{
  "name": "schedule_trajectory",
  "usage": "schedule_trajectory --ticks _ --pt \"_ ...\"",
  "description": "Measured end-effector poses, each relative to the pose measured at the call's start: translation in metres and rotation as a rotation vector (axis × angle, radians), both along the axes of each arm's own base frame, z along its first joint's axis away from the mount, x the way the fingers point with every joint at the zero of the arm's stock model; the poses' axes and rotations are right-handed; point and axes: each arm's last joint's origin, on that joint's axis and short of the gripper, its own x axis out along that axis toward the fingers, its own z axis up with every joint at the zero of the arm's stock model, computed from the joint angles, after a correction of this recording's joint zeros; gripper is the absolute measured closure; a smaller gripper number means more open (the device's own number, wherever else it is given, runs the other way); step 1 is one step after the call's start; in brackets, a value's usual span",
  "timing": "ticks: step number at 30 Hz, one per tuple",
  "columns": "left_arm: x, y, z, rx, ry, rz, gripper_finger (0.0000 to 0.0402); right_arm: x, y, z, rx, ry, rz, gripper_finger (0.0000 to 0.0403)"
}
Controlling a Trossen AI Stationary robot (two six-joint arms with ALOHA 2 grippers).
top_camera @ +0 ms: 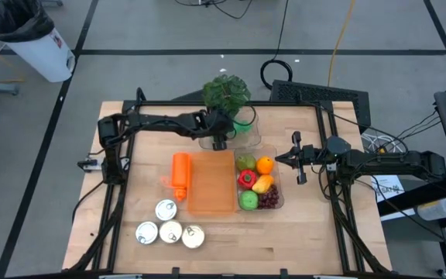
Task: Pick & Place Food Item
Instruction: Put the green water bottle into the top transparent bin, then put the orange water bottle into the top transparent bin
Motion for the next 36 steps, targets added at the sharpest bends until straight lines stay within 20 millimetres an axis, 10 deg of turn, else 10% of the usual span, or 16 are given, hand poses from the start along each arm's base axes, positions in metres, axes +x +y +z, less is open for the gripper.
schedule_trajectory --ticks 11,24,36 --pt "-0.005 -0.007 0.011 0.066 0.005 0.114 0.0098 0.000 0.000 0.000 0.000 0.001 0.000 0.0403" --pt "-0.079 -0.059 0.119 -0.130 -0.253 0.334 0.0101 0.000 0.000 0.000 0.000 0.001 0.000 0.0403" --pt "-0.116 -0.110 0.080 -0.468 -0.128 0.690 0.0087 0.000 0.000 0.000 0.000 0.001 0.000 0.0403"
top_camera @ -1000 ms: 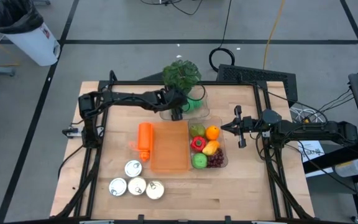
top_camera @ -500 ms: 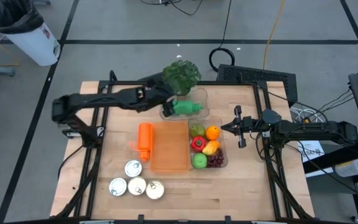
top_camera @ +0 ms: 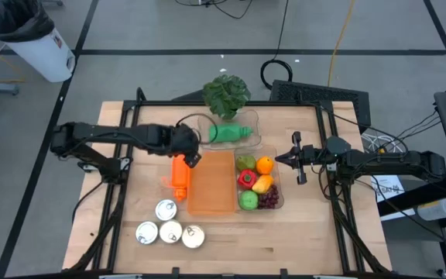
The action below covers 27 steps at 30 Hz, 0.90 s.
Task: Pick & Place Food Item
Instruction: Put the orange water bottle into the top transparent bin
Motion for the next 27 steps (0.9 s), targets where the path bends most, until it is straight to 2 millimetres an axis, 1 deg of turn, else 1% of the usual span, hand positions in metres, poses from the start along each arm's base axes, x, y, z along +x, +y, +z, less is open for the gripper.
schedule_trajectory --ticks 4,8,12,17,20,22,27 --pt "-0.008 -0.013 -0.025 -0.087 0.021 0.129 0.0080 0.000 0.000 0.000 0.000 0.000 0.000 0.0403" --pt "-0.020 -0.027 -0.051 -0.168 0.070 0.221 0.0088 0.000 0.000 0.000 0.000 0.000 0.000 0.0403" --pt "-0.029 -0.040 -0.067 -0.220 0.098 0.290 0.0096 0.000 0.000 0.000 0.000 0.000 0.000 0.0403" --pt "-0.034 -0.052 -0.073 -0.235 0.092 0.349 0.0099 0.000 0.000 0.000 0.000 0.000 0.000 0.0403" --pt "-0.036 -0.054 -0.073 -0.235 0.097 0.367 0.0095 0.000 0.000 0.000 0.000 0.000 0.000 0.0403" --pt "-0.039 -0.051 -0.073 -0.207 0.118 0.395 0.0095 0.000 0.000 0.000 0.000 0.000 0.000 0.0403" --pt "-0.045 -0.037 -0.072 -0.049 0.128 0.480 0.0100 0.000 0.000 0.000 0.000 0.000 0.000 0.0403"
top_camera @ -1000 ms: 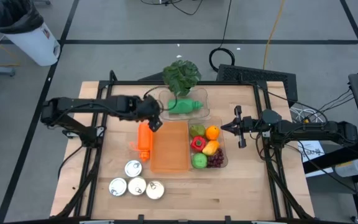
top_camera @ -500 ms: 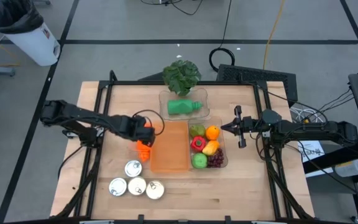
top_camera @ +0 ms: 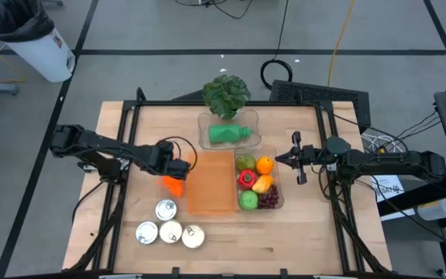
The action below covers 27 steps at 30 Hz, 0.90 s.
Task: Pick & Place Food Item
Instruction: Put the orange water bottle into the top transparent bin
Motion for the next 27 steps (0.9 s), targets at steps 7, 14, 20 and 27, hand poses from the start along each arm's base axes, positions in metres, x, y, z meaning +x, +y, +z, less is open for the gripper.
schedule_trajectory --ticks 7,14,20,27 --pt "0.005 0.025 0.015 0.059 0.044 -0.125 0.0103 0.000 0.000 0.000 0.000 0.000 0.000 0.0403" --pt "0.012 0.014 0.053 -0.242 -0.031 -0.544 0.0103 0.000 0.000 0.000 0.000 0.000 0.000 0.0403" --pt "0.007 -0.009 0.054 -0.342 0.067 -1.069 0.0103 0.000 0.000 0.000 0.000 -0.001 0.000 0.0403" --pt "0.016 -0.031 0.044 -0.273 0.144 -1.380 0.0103 0.000 0.000 0.000 0.000 -0.001 0.000 0.0403"
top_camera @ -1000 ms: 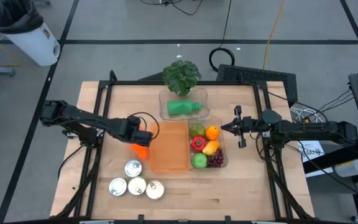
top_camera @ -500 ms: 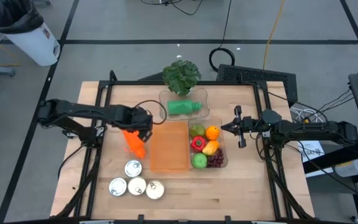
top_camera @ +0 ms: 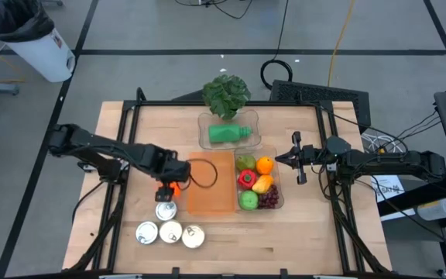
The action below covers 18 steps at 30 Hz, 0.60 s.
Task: Pick & Place Food Item
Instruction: Put the orange water bottle into the top transparent bin
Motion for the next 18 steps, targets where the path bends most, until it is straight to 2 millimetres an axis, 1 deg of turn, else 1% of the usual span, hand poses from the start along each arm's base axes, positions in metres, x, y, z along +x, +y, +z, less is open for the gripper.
schedule_trajectory --ticks 3,5,8,12,18 --pt "0.004 -0.010 -0.007 0.026 0.009 -0.226 0.0103 0.000 0.000 0.000 0.000 0.000 0.000 0.0403" --pt "0.006 -0.015 -0.011 0.050 0.025 -0.323 0.0103 0.000 0.000 0.000 0.000 0.000 0.000 0.0403" --pt "0.008 -0.019 -0.016 0.122 0.044 -0.423 0.0103 0.000 0.000 0.000 0.000 0.000 0.000 0.0403" --pt "0.012 -0.020 -0.024 0.210 0.075 -0.490 0.0103 0.000 0.000 0.000 0.000 0.000 0.000 0.0403" --pt "0.020 -0.021 -0.040 0.180 0.140 -0.514 0.0103 0.000 0.000 0.000 0.000 0.000 0.000 0.0403"
